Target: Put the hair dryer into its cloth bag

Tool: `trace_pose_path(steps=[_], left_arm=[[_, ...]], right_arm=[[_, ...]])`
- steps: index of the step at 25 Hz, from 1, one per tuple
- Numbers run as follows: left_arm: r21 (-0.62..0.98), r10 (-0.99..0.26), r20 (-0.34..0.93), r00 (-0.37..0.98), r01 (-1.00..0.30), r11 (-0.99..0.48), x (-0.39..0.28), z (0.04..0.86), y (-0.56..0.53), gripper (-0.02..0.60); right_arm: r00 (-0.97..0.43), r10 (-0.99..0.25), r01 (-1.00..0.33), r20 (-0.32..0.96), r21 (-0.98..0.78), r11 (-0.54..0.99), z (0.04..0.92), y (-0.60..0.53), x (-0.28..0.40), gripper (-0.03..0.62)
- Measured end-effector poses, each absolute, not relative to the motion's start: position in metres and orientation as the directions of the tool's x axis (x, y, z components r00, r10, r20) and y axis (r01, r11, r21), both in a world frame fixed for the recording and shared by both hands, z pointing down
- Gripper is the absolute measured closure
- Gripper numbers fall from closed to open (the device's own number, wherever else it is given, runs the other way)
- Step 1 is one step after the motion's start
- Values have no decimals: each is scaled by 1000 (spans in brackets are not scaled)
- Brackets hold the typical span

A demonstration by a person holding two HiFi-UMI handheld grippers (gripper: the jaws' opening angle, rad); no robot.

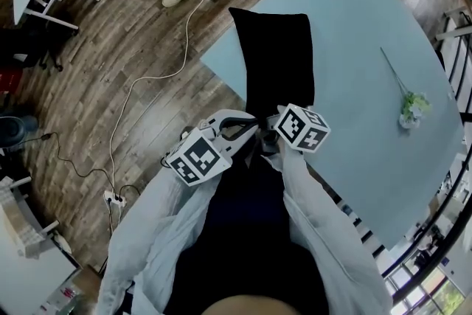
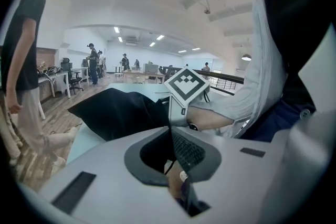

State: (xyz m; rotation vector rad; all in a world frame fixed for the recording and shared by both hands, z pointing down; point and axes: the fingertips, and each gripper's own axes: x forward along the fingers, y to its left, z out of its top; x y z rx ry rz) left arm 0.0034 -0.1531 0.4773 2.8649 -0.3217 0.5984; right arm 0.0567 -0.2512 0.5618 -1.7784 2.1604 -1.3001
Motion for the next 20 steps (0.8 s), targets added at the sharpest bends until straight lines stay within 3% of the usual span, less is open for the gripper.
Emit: trace_pose_path(steps=[7, 11, 15, 20], left_arm=[[150, -212, 415, 885, -297, -943, -9, 477, -170, 555], [155, -231, 434, 871, -324, -933, -14, 489, -185, 555], [145, -270, 478, 836, -378, -914, -27, 506, -195, 555], [171, -269, 469, 841, -385, -907, -34, 512, -200, 555]], right_arm=[[-276, -862, -818, 426, -575, -22, 563, -289, 50, 378], [-238, -834, -871, 498, -489, -43, 579, -309, 43, 375], [-160, -752, -960, 639, -277, -30, 599, -318, 32, 363], [-152, -744, -973, 651, -229, -1, 601, -323, 29, 354]])
